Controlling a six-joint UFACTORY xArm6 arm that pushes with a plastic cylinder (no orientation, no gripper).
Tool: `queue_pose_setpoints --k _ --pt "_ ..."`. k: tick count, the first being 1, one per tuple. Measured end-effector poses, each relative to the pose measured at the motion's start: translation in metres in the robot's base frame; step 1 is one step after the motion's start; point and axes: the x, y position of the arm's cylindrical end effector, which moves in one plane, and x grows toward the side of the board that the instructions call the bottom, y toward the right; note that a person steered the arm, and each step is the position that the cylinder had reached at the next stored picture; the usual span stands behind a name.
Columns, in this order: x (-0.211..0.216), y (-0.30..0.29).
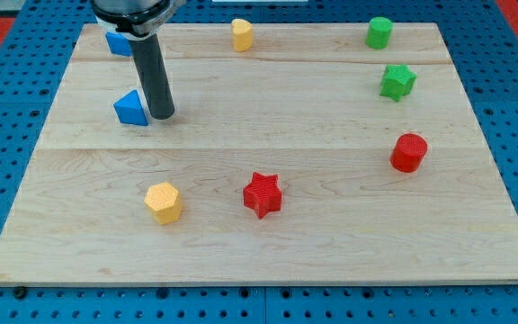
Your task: Push the red circle towards the bottom right
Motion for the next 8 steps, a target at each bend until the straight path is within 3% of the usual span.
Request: queue_pose_setpoints --k 2,4,6,8 --pt "0.000 -0.033" --pt "-0.001 0.046" --pt "-0.002 0.066" --pt "-0.015 0.223"
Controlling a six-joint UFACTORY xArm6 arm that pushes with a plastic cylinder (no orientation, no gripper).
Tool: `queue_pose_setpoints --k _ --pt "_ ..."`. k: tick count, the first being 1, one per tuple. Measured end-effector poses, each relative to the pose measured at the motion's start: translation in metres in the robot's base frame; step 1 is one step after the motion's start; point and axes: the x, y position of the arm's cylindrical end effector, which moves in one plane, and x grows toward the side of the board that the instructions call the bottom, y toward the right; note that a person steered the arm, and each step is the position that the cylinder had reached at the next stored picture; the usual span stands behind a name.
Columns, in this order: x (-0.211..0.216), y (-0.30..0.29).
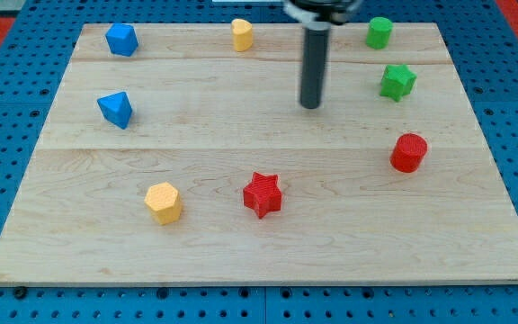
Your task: Push the red circle towards the bottom right
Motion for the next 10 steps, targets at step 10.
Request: queue_pose_setpoints --k 10 --pt "0.099 0.122"
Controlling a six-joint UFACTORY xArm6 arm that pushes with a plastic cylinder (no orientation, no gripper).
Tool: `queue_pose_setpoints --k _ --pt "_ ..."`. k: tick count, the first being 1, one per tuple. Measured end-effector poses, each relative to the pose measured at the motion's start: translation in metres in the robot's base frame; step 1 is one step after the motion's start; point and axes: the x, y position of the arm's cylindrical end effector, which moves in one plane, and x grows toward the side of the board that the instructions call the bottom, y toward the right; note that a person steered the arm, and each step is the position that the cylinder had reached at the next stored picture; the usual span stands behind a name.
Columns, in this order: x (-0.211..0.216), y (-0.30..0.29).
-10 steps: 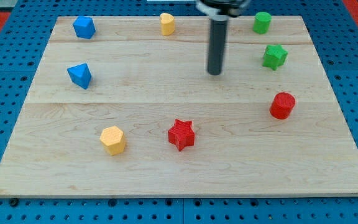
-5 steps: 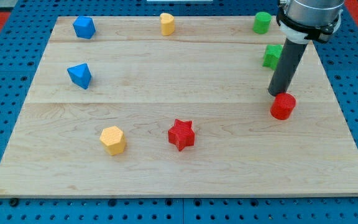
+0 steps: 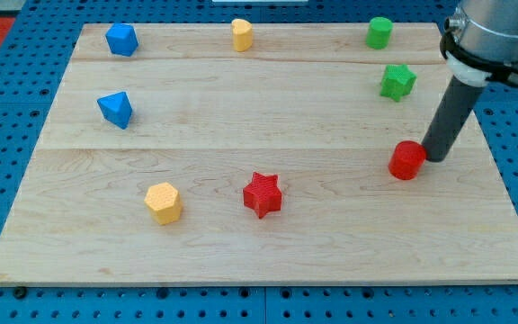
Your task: Push the red circle towards the bottom right
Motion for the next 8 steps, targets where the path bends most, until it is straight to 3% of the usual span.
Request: queue_pose_setpoints --k 2,4,6,8 --pt "-0.048 -0.014" --pt "-0.008 -0.020" --pt "-0.004 -0.074" --pt "0.020 -0.079"
